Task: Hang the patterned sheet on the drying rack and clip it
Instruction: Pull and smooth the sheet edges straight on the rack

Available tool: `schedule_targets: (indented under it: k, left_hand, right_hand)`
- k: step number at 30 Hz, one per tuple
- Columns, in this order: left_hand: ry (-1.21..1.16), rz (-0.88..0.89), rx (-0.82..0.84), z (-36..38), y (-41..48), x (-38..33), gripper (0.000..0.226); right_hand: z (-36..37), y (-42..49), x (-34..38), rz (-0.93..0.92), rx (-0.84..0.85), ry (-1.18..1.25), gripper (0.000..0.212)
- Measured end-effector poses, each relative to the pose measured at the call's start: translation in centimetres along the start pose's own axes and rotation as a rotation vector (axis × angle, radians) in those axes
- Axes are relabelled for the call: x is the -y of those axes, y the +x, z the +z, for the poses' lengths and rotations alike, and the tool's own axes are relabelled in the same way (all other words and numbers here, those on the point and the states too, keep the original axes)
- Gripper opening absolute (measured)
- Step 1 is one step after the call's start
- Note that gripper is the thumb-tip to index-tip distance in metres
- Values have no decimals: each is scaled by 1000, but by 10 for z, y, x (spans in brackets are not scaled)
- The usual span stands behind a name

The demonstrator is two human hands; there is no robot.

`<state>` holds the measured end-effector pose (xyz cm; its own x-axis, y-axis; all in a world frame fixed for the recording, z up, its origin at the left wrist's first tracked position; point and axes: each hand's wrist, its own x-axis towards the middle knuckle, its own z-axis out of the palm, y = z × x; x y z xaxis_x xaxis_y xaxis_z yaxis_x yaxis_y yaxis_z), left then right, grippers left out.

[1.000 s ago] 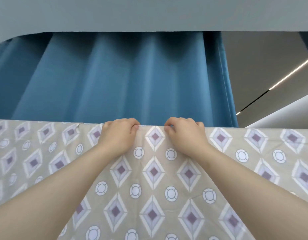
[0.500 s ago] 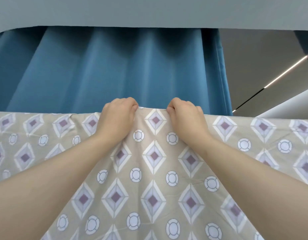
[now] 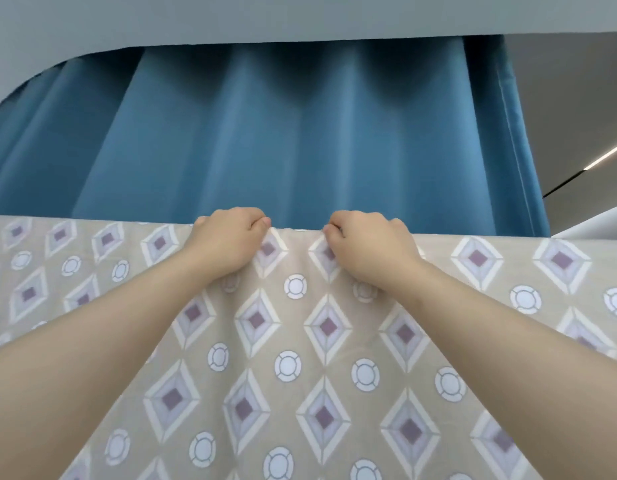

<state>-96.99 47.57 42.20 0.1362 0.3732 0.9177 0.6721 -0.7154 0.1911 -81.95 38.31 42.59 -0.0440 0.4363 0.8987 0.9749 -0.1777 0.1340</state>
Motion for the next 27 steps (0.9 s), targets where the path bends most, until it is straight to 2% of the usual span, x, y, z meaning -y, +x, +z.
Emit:
schedule_targets:
  k: [5,9,13,15,18,23,27]
  left_hand:
    - [-55,-57,110,-18,10,56,32]
    - [-195,56,182,-28,17,87,27]
    - [-84,194,62,-22,19,106,31]
    - [15,211,6,-18,16,118,38]
    - [111,203,-96,-16,16,133,34]
    - [22,184,95,-28,23,144,37]
    - [-23,275,28,-27,16,128,35]
  right_hand:
    - [13,15,32,81,7,72,28]
    - [25,21,50,154,-36,30,33]
    - [35,16,58,196,-136,-138,37]
    - [40,13,60,220,-174,-190,39]
    - [45,17,71,240,-208,-208,39]
    - [43,17,84,318,-208,-181,38]
    - [49,20,119,116,-163,-113,38]
